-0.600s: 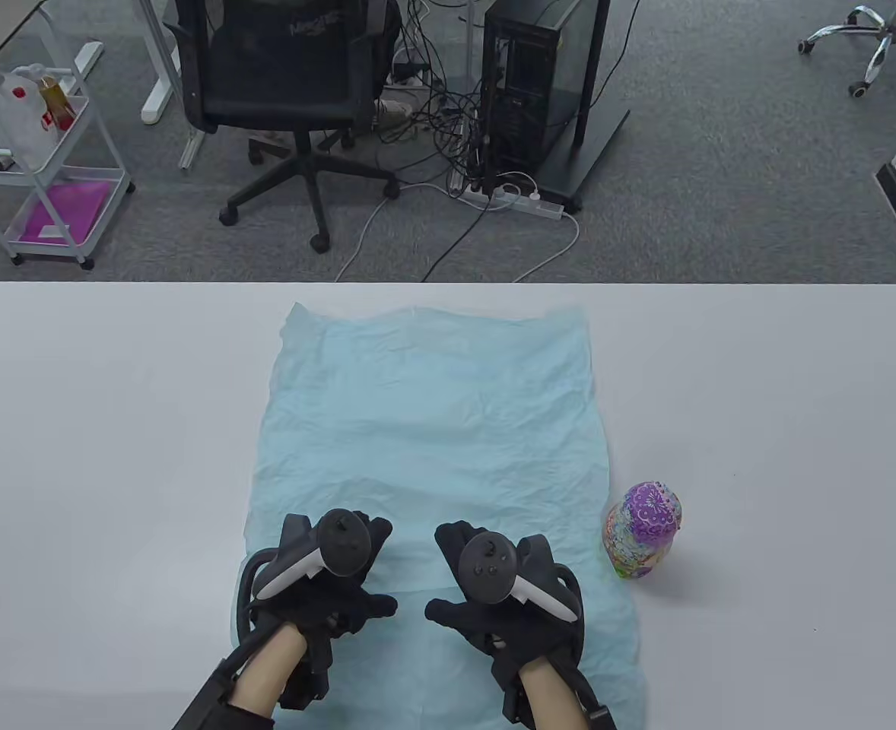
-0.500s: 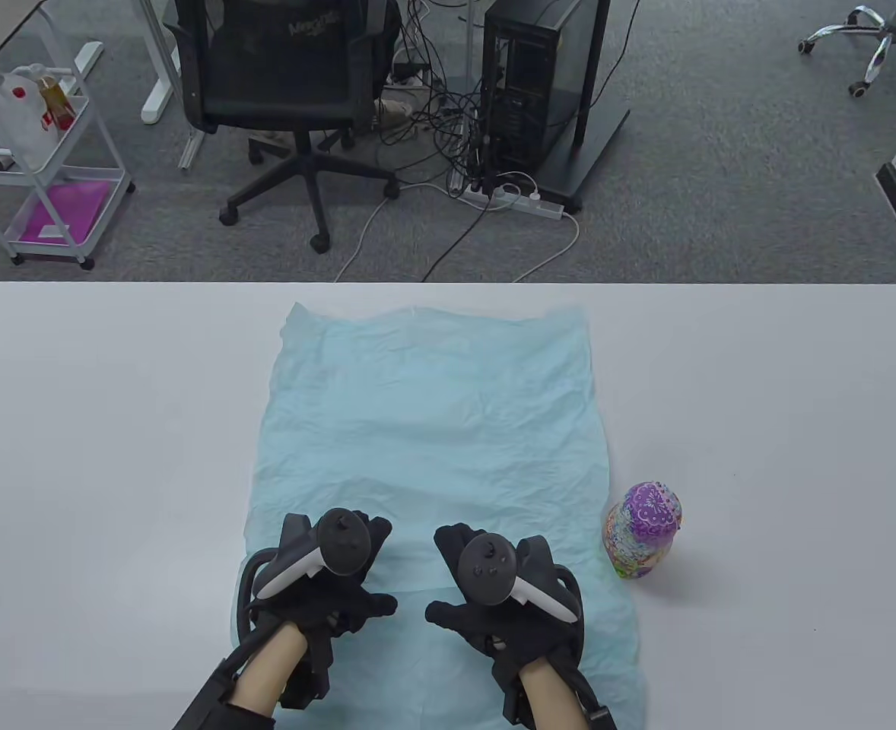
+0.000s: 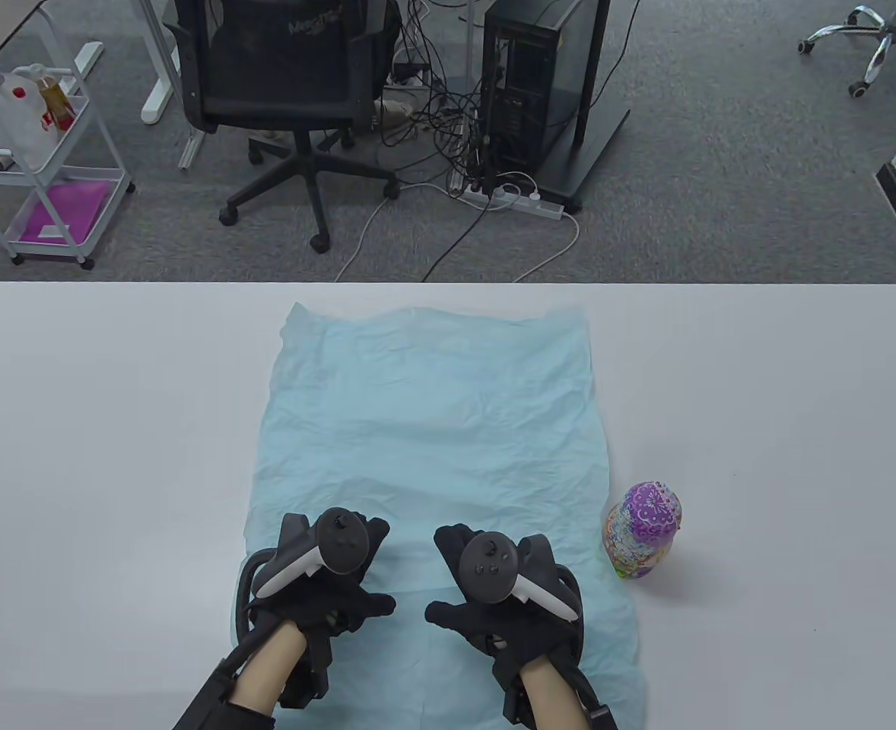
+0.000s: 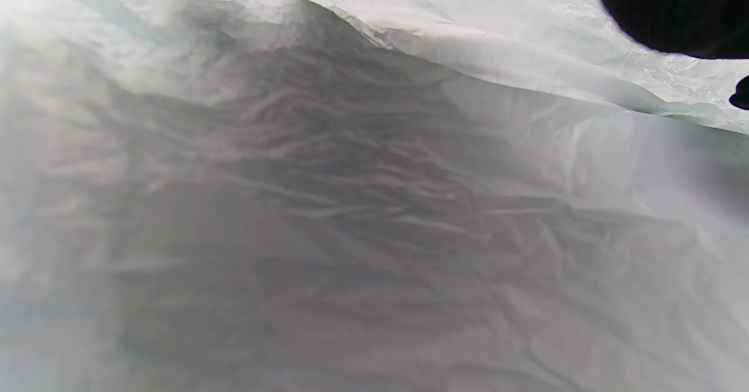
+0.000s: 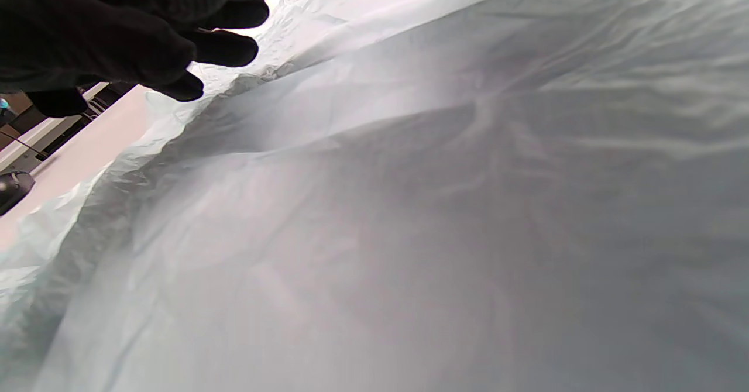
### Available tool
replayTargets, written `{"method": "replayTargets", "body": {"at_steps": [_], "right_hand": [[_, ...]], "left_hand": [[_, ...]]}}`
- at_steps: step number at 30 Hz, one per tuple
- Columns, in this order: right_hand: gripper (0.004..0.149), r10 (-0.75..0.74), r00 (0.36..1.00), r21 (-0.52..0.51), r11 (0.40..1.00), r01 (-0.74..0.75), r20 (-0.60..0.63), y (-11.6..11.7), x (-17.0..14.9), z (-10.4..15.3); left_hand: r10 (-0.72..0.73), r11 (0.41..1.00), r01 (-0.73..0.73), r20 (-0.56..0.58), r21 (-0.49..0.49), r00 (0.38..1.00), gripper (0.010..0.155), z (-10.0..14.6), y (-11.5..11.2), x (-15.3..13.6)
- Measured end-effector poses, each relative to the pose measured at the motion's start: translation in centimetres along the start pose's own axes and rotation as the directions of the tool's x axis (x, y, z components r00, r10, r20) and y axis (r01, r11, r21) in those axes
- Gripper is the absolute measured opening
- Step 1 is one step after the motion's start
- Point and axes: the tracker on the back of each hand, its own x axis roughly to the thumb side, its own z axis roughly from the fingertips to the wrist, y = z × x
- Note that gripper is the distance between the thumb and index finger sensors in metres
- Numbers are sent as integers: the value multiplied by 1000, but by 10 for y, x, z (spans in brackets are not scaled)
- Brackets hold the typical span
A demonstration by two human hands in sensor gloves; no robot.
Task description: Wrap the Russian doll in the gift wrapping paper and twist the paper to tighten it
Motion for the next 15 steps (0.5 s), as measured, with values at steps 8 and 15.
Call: {"method": "replayTargets", "body": {"at_steps": [8, 15], "right_hand": [[88, -18, 999, -72, 997, 20, 33, -11, 5, 9], [89, -63, 995, -280, 956, 83, 80, -52, 8, 38]], "left_hand": [[11, 1000, -11, -6, -2, 1000, 94, 0, 1, -2], [21, 1000, -21, -3, -3, 1000, 94, -1, 1, -3]]}}
